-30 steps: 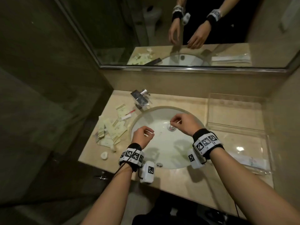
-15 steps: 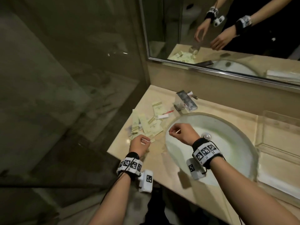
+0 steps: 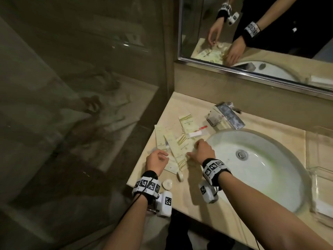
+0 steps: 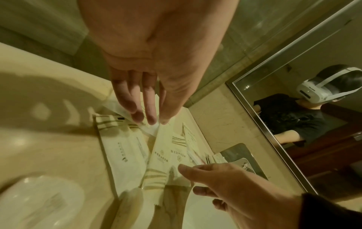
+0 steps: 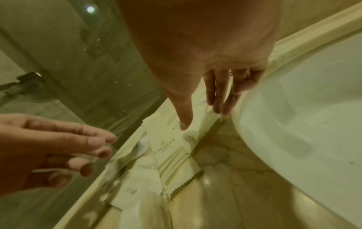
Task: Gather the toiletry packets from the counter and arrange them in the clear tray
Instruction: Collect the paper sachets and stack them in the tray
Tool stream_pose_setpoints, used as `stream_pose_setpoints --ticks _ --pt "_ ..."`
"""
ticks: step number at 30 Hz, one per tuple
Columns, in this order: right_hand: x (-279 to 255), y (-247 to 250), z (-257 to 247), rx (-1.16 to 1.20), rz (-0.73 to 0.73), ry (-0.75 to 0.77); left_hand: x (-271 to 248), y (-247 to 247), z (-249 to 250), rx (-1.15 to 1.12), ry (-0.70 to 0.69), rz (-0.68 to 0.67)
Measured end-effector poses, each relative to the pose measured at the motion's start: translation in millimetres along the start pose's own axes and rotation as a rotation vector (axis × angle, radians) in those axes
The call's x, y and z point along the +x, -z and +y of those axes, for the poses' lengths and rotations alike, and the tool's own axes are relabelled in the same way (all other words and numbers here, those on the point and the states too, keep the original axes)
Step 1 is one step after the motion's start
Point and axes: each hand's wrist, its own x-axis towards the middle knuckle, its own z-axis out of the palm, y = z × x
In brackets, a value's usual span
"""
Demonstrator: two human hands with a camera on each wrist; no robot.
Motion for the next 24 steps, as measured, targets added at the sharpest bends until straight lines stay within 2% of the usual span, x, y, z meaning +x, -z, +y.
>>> stream_pose_setpoints --ticks 3,6,10,14,18,24 --pt "6.5 -8.3 -0.9 -0.040 0.035 -0.027 13.9 -2.1 2.2 -0.023 -0.011 -0.006" --pt "10.0 -7.3 -0.9 -0.022 -0.020 -0.046 28.5 -5.9 12.2 -0.016 -0.041 -0.018" --pt "17.4 7.7 5.4 0.179 -0.046 -0.085 50.1 -9.1 38.1 0.008 -0.104 -0.056" --pt "23.9 30.5 14.5 0.400 0.032 -0.105 73.6 -20.2 67.0 0.007 -0.109 -0.057" --pt "36.8 42.3 21.9 0.580 0.152 -0.195 107.5 -41.0 90.4 0.043 -0.123 -0.055" --pt "52.5 41.7 27.6 0.719 0.264 -0.263 145.1 -65.9 100.5 0.048 -0.178 -0.036"
